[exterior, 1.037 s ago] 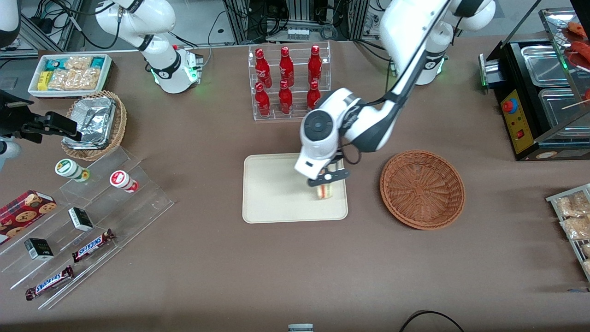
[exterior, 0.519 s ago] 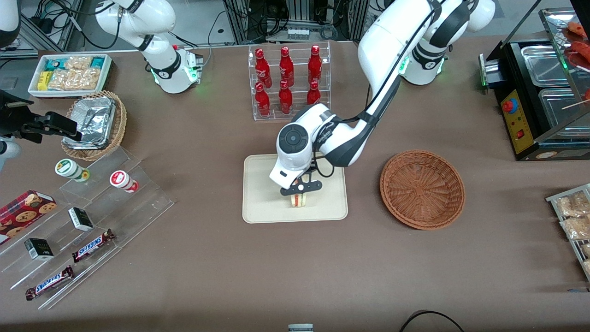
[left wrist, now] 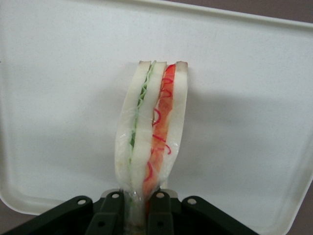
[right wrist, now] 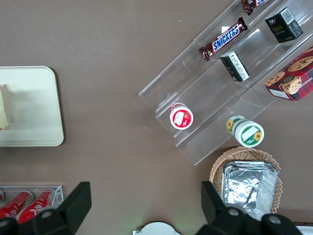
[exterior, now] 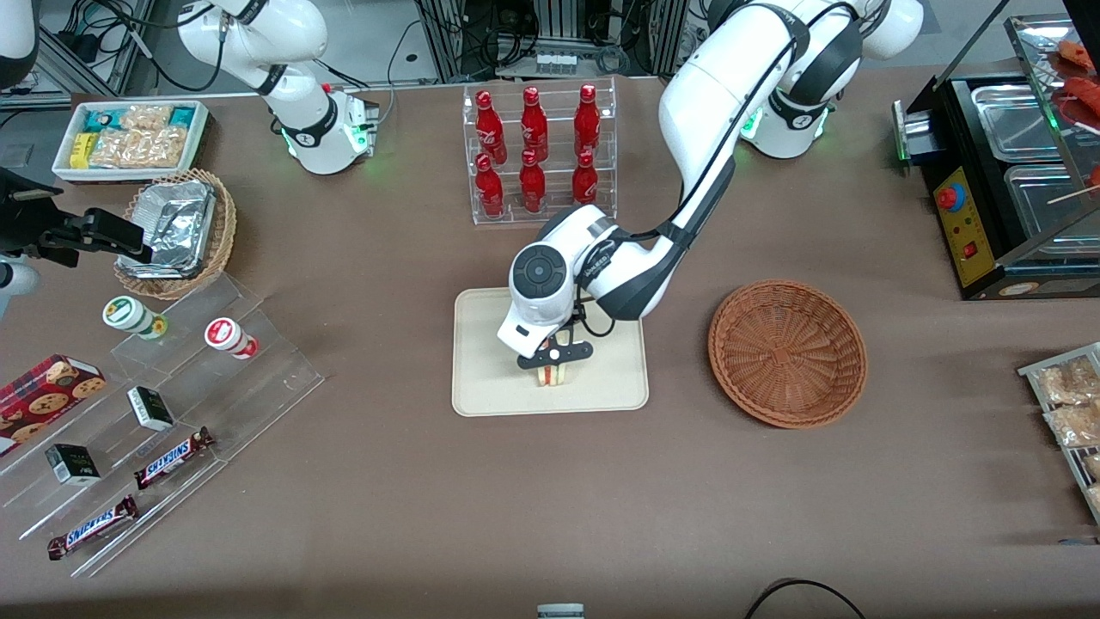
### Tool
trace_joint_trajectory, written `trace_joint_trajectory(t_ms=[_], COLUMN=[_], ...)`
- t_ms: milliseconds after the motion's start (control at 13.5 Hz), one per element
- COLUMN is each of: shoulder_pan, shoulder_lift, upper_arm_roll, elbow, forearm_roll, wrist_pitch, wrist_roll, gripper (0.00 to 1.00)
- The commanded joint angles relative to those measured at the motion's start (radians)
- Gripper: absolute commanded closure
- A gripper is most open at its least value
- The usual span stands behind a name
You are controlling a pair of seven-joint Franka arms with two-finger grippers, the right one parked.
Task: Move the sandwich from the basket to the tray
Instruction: 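Lower the sandwich onto the tray and open the left gripper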
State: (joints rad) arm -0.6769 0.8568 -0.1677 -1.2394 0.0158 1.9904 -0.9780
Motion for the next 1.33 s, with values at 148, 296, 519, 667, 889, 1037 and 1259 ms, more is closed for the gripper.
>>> trace_joint_trajectory(t_ms=[148, 296, 519, 667, 889, 1037, 1259], shoulder_pan=[-0.012, -0.012, -0.012, -0.009, -0.010, -0.012, -0.007], shoulder_lift=[0.024, 0.028, 0.028, 0.021, -0.005, -0.044, -0.074], upper_arm_roll=[0.005, 0.005, 0.004, -0.010, -0.015, -0.015, -0.015], elbow=[0.035, 0.035, 0.035, 0.038, 0.043, 0.043, 0.046], forearm_roll=[-0.007, -0.007, -0.007, -0.008, -0.002, 0.006, 0.000], wrist_pitch=[-0.021, -0.019, -0.019, -0.024, -0.036, -0.080, -0.124], wrist_roll=[-0.033, -0.033, -0.031, -0.034, -0.031, -0.033, -0.018], gripper=[1.00, 0.94, 0.00, 0.00, 0.00, 0.00, 0.00])
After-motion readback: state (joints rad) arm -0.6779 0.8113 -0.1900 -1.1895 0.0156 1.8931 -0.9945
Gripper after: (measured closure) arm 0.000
